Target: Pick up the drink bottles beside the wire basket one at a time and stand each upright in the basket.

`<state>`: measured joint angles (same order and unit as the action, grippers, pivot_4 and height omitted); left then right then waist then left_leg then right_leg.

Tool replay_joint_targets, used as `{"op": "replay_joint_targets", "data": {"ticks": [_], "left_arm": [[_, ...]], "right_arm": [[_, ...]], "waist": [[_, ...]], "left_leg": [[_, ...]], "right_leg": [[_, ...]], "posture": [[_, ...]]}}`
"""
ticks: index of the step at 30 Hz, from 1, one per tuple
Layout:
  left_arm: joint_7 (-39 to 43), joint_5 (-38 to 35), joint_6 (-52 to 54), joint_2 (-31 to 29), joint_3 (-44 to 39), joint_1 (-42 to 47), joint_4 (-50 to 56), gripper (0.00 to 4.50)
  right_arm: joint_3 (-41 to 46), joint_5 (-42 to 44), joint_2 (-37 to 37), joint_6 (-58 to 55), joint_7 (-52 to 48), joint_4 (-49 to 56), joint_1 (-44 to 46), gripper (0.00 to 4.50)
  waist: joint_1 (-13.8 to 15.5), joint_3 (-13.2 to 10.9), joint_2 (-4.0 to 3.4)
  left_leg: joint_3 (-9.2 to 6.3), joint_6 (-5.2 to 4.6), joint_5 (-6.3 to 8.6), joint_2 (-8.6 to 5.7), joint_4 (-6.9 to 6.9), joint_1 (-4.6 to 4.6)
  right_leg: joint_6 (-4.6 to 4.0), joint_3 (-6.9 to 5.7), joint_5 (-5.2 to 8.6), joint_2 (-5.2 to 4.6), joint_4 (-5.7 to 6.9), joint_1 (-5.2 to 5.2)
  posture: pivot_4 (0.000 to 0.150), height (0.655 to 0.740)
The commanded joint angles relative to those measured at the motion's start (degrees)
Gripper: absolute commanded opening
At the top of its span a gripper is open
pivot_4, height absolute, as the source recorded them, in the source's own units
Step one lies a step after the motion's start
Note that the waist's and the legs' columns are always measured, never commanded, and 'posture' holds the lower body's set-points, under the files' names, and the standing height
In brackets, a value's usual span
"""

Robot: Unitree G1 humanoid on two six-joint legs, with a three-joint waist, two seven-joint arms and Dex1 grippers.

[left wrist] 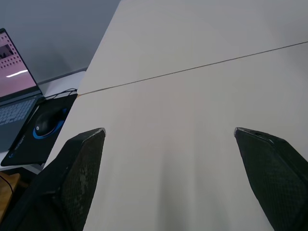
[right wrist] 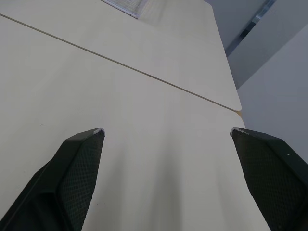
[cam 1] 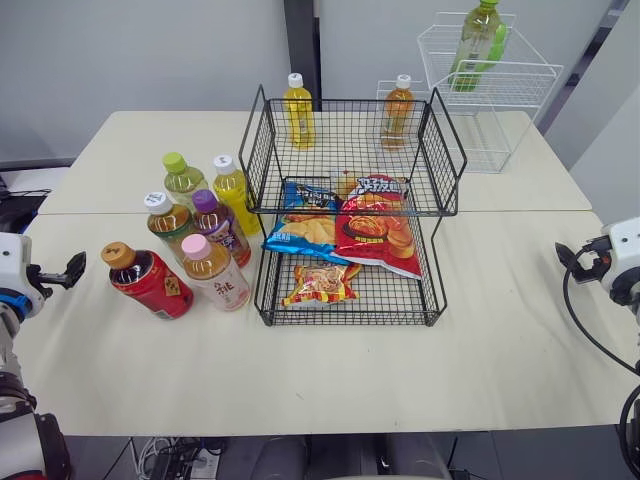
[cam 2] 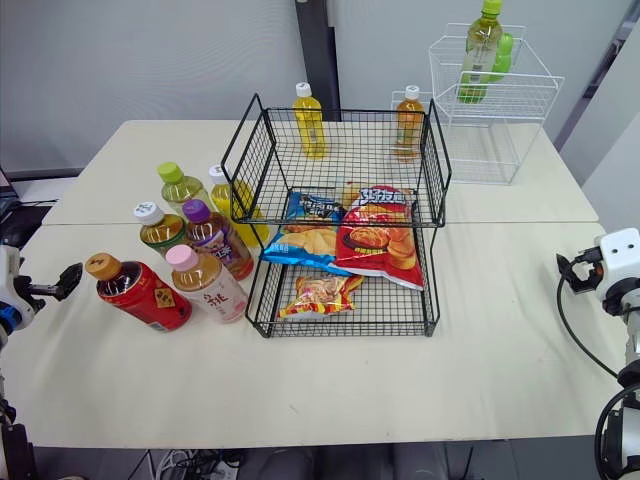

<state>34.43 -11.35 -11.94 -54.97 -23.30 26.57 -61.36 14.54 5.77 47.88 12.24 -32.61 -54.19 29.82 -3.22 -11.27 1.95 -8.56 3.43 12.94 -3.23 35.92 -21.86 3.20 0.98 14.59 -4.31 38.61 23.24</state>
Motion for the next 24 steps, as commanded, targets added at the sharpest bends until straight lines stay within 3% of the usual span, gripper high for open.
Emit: {"op": "replay_joint_targets", "data": {"ticks": [1, 5, 10, 17, 22, 24], "left_arm": [[0.5, -1.1, -1.2, -0.9, -1.3, 0.5, 0.6, 4.46], [1.1, -1.4, -1.0, -0.9, -1.4, 0.4, 0.7, 4.46], [1.2, -0.9, -1.0, -0.7, -1.0, 1.0, 0.3, 4.46], [1.9, -0.8, -0.9, -0.3, -0.7, 1.7, 0.1, 4.46], [2.6, -1.2, -0.8, -0.1, -1.1, 1.0, 0.3, 4.46], [3.4, -2.1, -0.7, -0.3, -2.0, -0.4, 1.1, 4.46]], "right_arm": [[1.4, -0.1, 1.8, 1.8, 2.4, 1.0, 0.7, 4.5], [4.7, 6.0, 0.1, -1.3, 1.8, 9.1, 5.0, 4.5], [3.8, 19.0, -1.9, -14.3, -8.6, 33.8, 9.2, 4.5], [-1.7, 35.2, -3.7, -36.6, -11.5, 63.9, 9.6, 4.5], [-4.5, 45.0, -6.5, -44.8, -12.1, 75.6, 8.8, 4.5], [-7.7, 44.7, -7.5, -43.7, -16.0, 79.3, 6.6, 4.5]], "waist": [[0.0, 0.0, 0.0], [-0.1, 0.0, -0.03], [-0.8, 0.0, -0.06], [0.3, 0.0, -0.03], [1.1, 0.0, -0.03], [1.3, 0.0, 0.0]], "left_leg": [[0.0, 0.0, 0.0, 0.0, 0.0, 0.0], [0.01, 0.0, 0.0, 0.0, 0.0, 0.0], [0.03, 0.0, 0.0, 0.13, 0.0, 0.0], [-0.16, -0.01, 0.05, 0.18, 0.01, -0.11], [-0.13, -0.01, 0.05, 0.45, 0.03, -0.15], [-0.11, -0.01, 0.05, 0.49, 0.03, -0.15]], "right_leg": [[0.0, 0.0, 0.0, 0.0, 0.0, 0.0], [0.0, 0.01, 0.0, 0.0, 0.0, 0.0], [0.0, 0.01, 0.0, 0.06, 0.05, 0.05], [-0.03, -0.11, -0.02, 0.02, 0.01, 0.06], [-0.03, -0.12, -0.02, -0.01, -0.06, 0.06], [-0.03, -0.12, -0.02, 0.02, -0.07, 0.06]], "posture": [[0.15, 0.74], [0.15, 0.74], [0.15, 0.74], [0.15, 0.74], [0.15, 0.74], [0.15, 0.74]]}}
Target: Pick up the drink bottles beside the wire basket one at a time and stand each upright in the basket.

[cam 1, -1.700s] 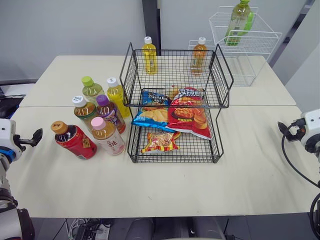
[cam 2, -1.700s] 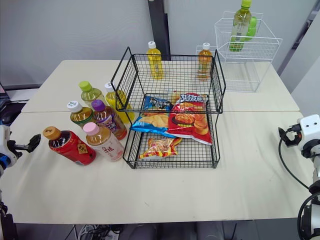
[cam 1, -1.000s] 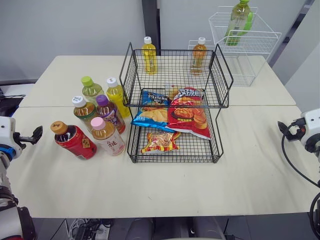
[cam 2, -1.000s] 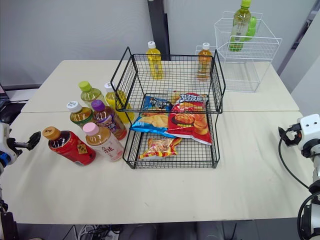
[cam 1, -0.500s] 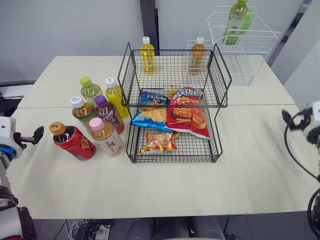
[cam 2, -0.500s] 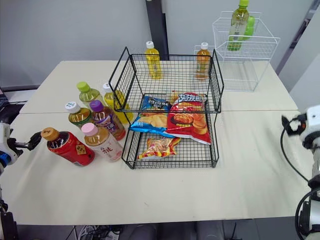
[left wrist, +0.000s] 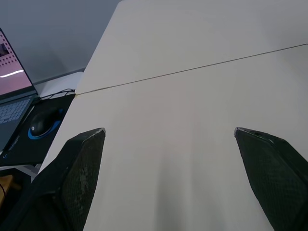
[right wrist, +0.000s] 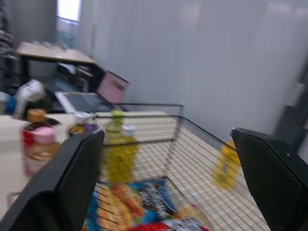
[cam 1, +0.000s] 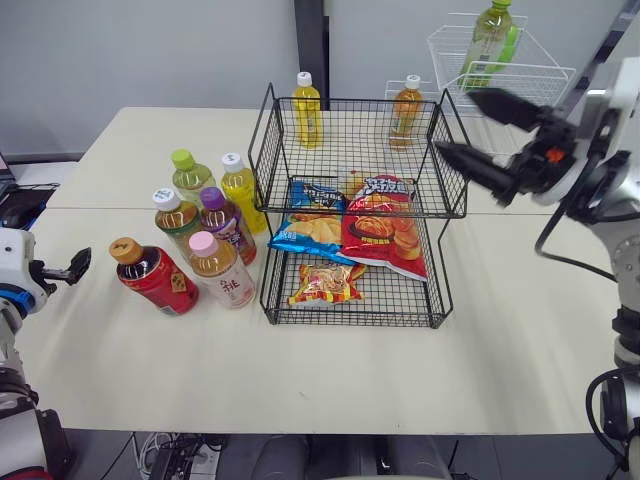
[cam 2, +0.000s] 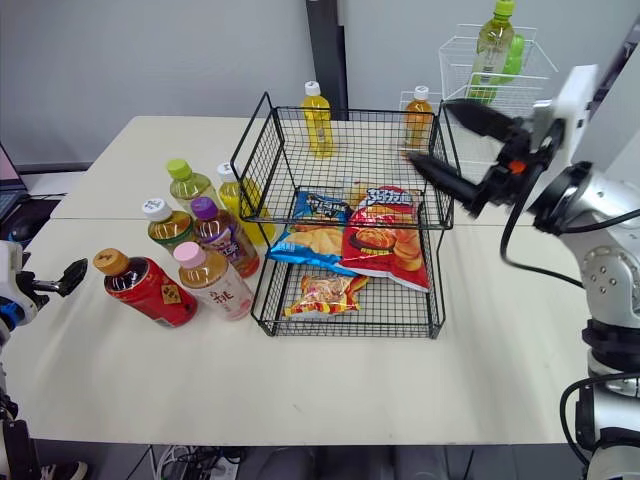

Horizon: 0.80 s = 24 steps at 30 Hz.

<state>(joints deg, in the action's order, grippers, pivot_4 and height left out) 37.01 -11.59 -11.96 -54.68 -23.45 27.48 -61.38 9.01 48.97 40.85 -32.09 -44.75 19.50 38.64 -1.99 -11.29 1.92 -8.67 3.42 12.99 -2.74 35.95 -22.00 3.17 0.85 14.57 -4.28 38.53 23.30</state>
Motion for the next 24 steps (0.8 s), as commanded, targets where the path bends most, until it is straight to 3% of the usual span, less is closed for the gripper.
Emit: {"op": "replay_joint_targets", "data": {"ticks": [1, 7, 12, 18, 21, 24], "left_arm": [[1.8, -2.7, -0.3, -0.6, -2.6, -2.3, 1.8, 4.46], [9.9, -12.1, 6.5, -1.1, -9.9, -9.5, 10.1, 4.46], [11.1, -16.4, 11.8, -0.2, -15.5, -19.4, 21.4, 4.46], [9.6, -26.8, 25.2, 9.3, -29.2, -46.4, 59.9, 4.46], [5.7, -32.8, 32.6, 13.4, -32.5, -53.9, 75.8, 4.46], [3.6, -35.9, 36.8, 14.8, -33.7, -57.4, 84.4, 4.46]], "right_arm": [[-4.2, -0.1, -0.7, 2.9, -7.4, 7.0, -4.0, 4.5], [-8.1, -2.3, -9.6, 10.8, -12.4, 5.6, -3.7, 4.5], [-10.6, -3.9, -12.8, 12.4, -15.8, 2.5, -2.6, 4.5], [-13.3, -7.3, -15.8, 14.4, -19.2, -3.5, 0.2, 4.5], [-14.0, -10.0, -16.5, 16.5, -21.2, -7.4, 1.8, 4.5], [-14.2, -10.8, -17.2, 16.9, -22.7, -10.4, 3.6, 4.5]], "waist": [[0.1, 0.1, 0.1], [-0.2, 0.1, 0.11], [-0.4, 0.1, 0.1], [-1.1, 0.0, 0.1], [-0.2, 0.0, 0.1], [0.6, 0.0, 0.03]], "left_leg": [[0.01, 0.0, 0.0, 0.03, -0.01, 0.01], [0.17, 0.0, 0.05, 0.32, 0.01, 0.04], [0.23, 0.01, 0.05, 0.43, -0.01, 0.13], [0.39, 0.14, 0.16, 0.62, -0.12, 0.08], [0.35, 0.17, 0.19, 0.65, -0.1, 0.06], [0.51, 0.18, 0.17, 0.89, -0.05, 0.09]], "right_leg": [[0.0, 0.0, 0.0, 0.03, -0.02, 0.0], [-0.17, 0.0, -0.1, 0.24, 0.01, 0.11], [-0.26, 0.0, -0.14, 0.29, -0.02, 0.1], [-0.39, 0.17, -0.28, 0.13, -0.53, 0.1], [-0.39, 0.07, -0.27, 0.15, -0.58, 0.03], [-0.27, -0.09, -0.13, 0.28, -0.59, -0.09]], "posture": [[0.15, 0.74], [0.15, 0.74], [0.15, 0.74], [0.15, 0.74], [0.15, 0.74], [0.15, 0.74]]}}
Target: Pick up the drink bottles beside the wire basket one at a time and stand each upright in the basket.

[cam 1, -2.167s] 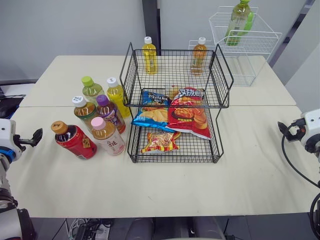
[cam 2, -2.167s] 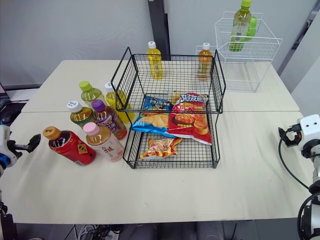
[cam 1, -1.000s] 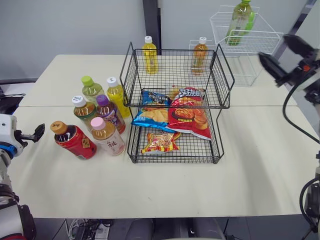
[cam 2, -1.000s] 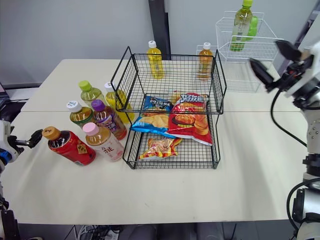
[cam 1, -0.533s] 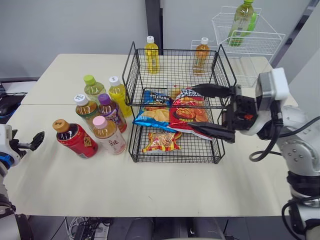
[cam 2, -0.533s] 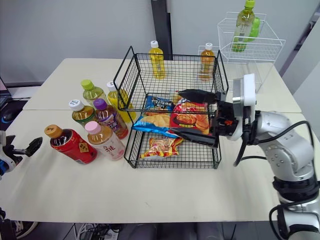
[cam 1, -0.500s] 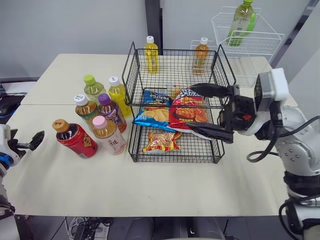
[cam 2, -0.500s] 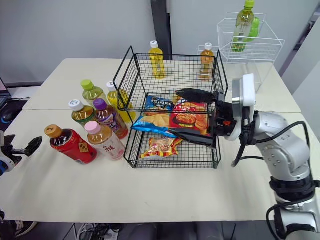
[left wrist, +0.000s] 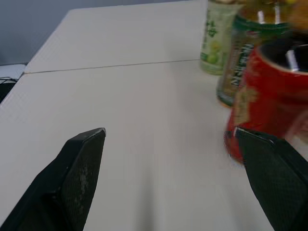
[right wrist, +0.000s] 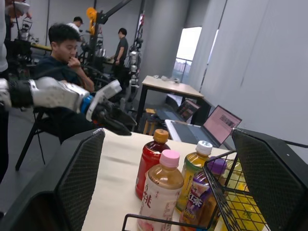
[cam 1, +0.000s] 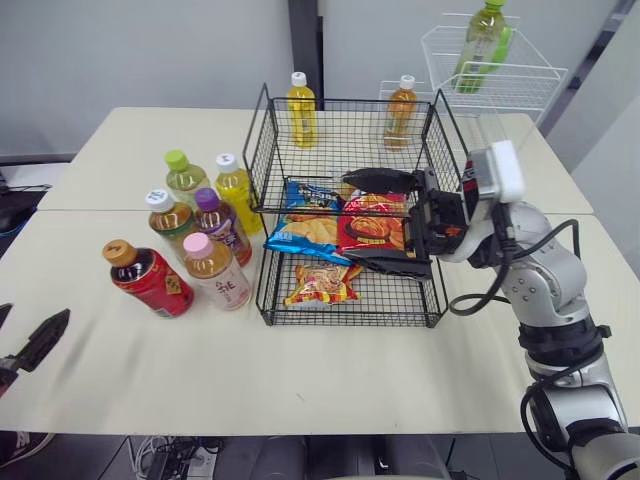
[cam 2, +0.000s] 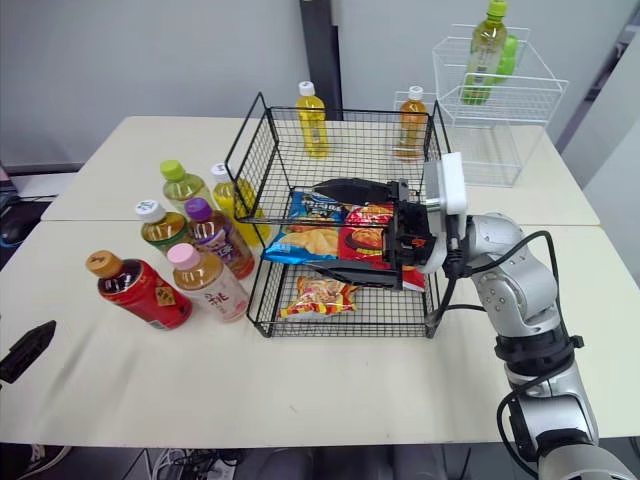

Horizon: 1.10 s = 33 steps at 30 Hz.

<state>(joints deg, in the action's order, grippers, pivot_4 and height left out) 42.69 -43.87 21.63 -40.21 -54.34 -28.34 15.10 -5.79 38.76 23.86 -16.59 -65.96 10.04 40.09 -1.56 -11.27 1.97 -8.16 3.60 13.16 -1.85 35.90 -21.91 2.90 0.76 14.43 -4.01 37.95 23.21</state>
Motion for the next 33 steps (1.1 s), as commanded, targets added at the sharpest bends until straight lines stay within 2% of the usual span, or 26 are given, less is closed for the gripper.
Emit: {"op": "replay_joint_targets", "data": {"ticks": [1, 4, 7, 11, 21, 30, 33], "left_arm": [[-2.7, -4.5, 4.3, 0.7, -2.7, -2.6, 10.5, 4.46], [-6.1, -4.9, 5.4, 1.6, -1.9, -1.7, 13.8, 4.46], [-9.9, -3.3, 5.8, 1.4, 0.9, 2.4, 14.9, 4.46], [-13.5, -0.4, 6.2, 0.8, 6.7, 8.9, 13.3, 4.46], [-15.7, 7.7, 4.7, 1.4, 19.4, 22.0, 6.1, 4.46], [-14.8, 10.0, 3.4, 1.6, 21.1, 25.4, 3.8, 4.46], [-14.9, 10.0, 3.6, 1.9, 20.9, 25.5, 3.5, 3.85]], "right_arm": [[0.6, -0.8, -0.5, 1.5, -1.9, -1.9, 2.8, 4.5], [0.4, -1.3, -1.3, 1.7, -2.5, -3.3, 4.0, 4.5], [0.3, -2.0, -1.9, 1.6, -2.5, -3.5, 4.4, 4.5], [0.6, -2.7, -1.9, 1.2, -1.8, -3.3, 4.4, 4.5], [2.0, -3.8, 0.5, 0.8, 0.8, 0.7, 2.4, 4.5], [2.5, -3.7, 2.1, 0.2, 2.7, 3.0, 0.9, 4.5], [2.7, -3.6, 2.3, 0.1, 3.0, 2.6, 1.0, 4.5]], "waist": [[0.2, 0.0, -0.04], [0.0, 0.0, -0.03], [0.0, 0.0, -0.04], [-0.1, 0.0, -0.06], [-0.2, 0.0, -0.05], [-0.3, 0.0, -0.05], [-0.2, 0.0, -0.05]], "left_leg": [[0.42, 0.0, 0.0, 0.31, 0.05, 0.0], [0.78, 0.0, -0.01, 0.5, 0.08, 0.01], [0.9, 0.02, 0.01, 0.49, 0.05, 0.0], [0.81, 0.13, 0.07, 0.66, 0.04, 0.03], [0.88, 0.15, 0.08, 0.66, 0.04, 0.01], [0.88, 0.16, 0.09, 0.68, 0.03, 0.01], [0.88, 0.16, 0.09, 0.67, 0.03, 0.0]], "right_leg": [[-0.08, -0.06, 0.06, 0.07, 0.0, -0.06], [-0.29, 0.04, 0.18, 0.37, -0.01, -0.08], [-0.14, 0.11, 0.01, 0.65, -0.02, -0.01], [-0.52, 0.09, -0.15, 0.97, 0.02, 0.0], [-0.54, 0.14, -0.18, 0.99, -0.01, 0.02], [-0.53, 0.13, -0.17, 0.99, -0.02, 0.04], [-0.52, 0.13, -0.16, 0.99, -0.02, 0.04]], "posture": [[0.15, 0.74], [0.15, 0.74], [0.15, 0.74], [0.15, 0.74], [0.15, 0.74], [0.15, 0.74], [0.15, 0.74]]}}
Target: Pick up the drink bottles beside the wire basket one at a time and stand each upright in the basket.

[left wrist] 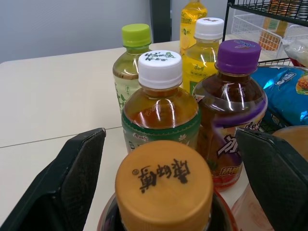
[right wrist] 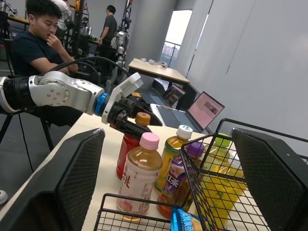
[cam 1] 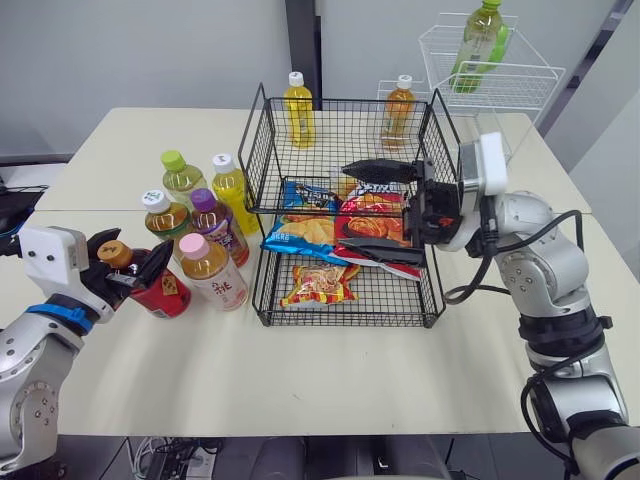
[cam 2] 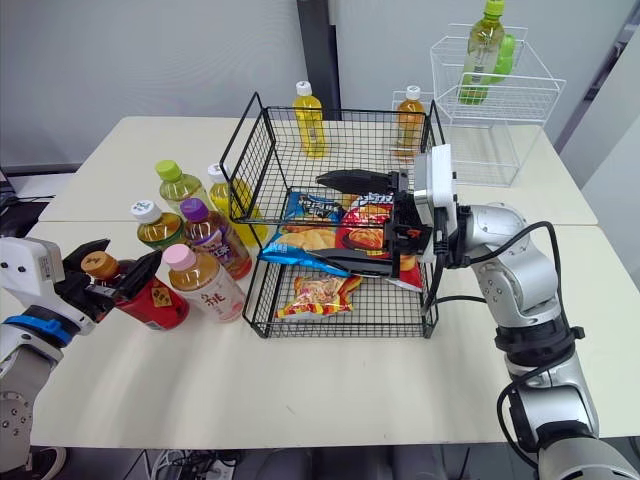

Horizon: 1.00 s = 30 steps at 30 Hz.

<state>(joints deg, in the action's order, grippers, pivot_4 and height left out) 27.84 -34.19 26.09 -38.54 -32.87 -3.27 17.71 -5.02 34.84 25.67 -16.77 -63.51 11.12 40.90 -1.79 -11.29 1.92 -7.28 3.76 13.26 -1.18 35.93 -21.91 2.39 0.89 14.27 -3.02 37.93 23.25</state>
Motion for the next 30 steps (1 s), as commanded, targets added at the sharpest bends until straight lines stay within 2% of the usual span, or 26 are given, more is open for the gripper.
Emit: {"op": "replay_joint_targets", "data": {"ticks": [1, 6, 8, 13, 17, 21, 26, 30], "left_arm": [[0.1, 0.3, -0.8, 0.3, -0.5, 0.2, 1.0, 3.54], [-0.1, 0.1, -0.5, 1.1, -0.8, -0.6, 2.1, 1.9], [-0.6, 0.0, -0.2, 1.6, -1.1, -1.3, 2.8, 1.39], [-1.1, -0.5, 0.2, 2.0, -2.4, -2.7, 4.0, 1.39], [0.2, -3.3, 0.7, -0.2, -5.2, -1.3, 4.4, 1.39], [4.5, -10.8, 6.9, -8.5, -10.6, 3.2, 2.7, 1.39], [11.6, -24.3, 21.7, -21.8, -19.9, 8.9, -5.8, 1.39], [18.6, -28.4, 27.7, -34.3, -18.2, 17.3, -14.4, 1.39]], "right_arm": [[2.0, 0.4, 0.5, 0.2, 0.6, 1.5, 0.1, 4.5], [2.0, 0.8, 0.8, -0.1, 0.5, 2.3, -0.4, 4.5], [2.0, 0.9, 0.7, -0.1, 0.4, 2.3, -0.6, 4.5], [1.9, 0.8, 0.6, -0.1, 0.2, 2.1, -0.8, 4.5], [1.9, 0.7, 0.5, 0.1, 0.4, 2.2, -1.0, 4.5], [1.6, 0.6, 0.3, 0.0, 1.0, 3.0, -1.3, 4.5], [1.9, 0.4, -0.3, -0.1, 3.2, 4.4, -1.9, 4.5], [2.6, 0.5, -0.6, -0.7, 6.0, 5.9, -2.0, 4.5]], "waist": [[0.0, 0.0, 0.0], [0.0, 0.0, 0.0], [0.0, 0.0, 0.0], [-0.1, 0.0, -0.01], [-0.1, 0.0, 0.0], [-0.1, -0.1, 0.16], [-0.1, -0.1, 0.21], [-0.2, -0.2, 0.2]], "left_leg": [[0.0, 0.0, 0.0, 0.0, 0.0, -0.01], [0.01, 0.0, 0.0, -0.01, 0.0, 0.01], [0.01, 0.0, 0.0, 0.0, 0.0, 0.02], [0.04, 0.0, 0.01, 0.01, -0.01, 0.02], [0.04, 0.0, 0.01, 0.01, -0.01, 0.01], [-0.11, 0.01, 0.01, 0.04, 0.01, -0.09], [-0.2, 0.01, 0.01, 0.05, -0.01, -0.16], [-0.13, 0.04, 0.04, 0.02, -0.06, -0.15]], "right_leg": [[0.0, 0.0, 0.0, 0.0, 0.0, 0.0], [0.0, 0.01, 0.0, -0.01, -0.01, 0.0], [0.01, 0.02, 0.01, -0.01, -0.01, -0.01], [0.01, 0.03, 0.01, -0.01, -0.01, -0.01], [0.04, 0.02, 0.03, -0.01, -0.03, -0.01], [0.04, -0.09, 0.03, 0.06, -0.02, 0.04], [0.23, -0.14, 0.15, 0.1, -0.08, 0.06], [0.25, -0.1, 0.17, 0.09, -0.1, 0.06]], "posture": [[0.15, 0.74], [0.15, 0.74], [0.15, 0.74], [0.15, 0.74], [0.15, 0.74], [0.15, 0.74], [0.15, 0.74], [0.15, 0.74]]}}
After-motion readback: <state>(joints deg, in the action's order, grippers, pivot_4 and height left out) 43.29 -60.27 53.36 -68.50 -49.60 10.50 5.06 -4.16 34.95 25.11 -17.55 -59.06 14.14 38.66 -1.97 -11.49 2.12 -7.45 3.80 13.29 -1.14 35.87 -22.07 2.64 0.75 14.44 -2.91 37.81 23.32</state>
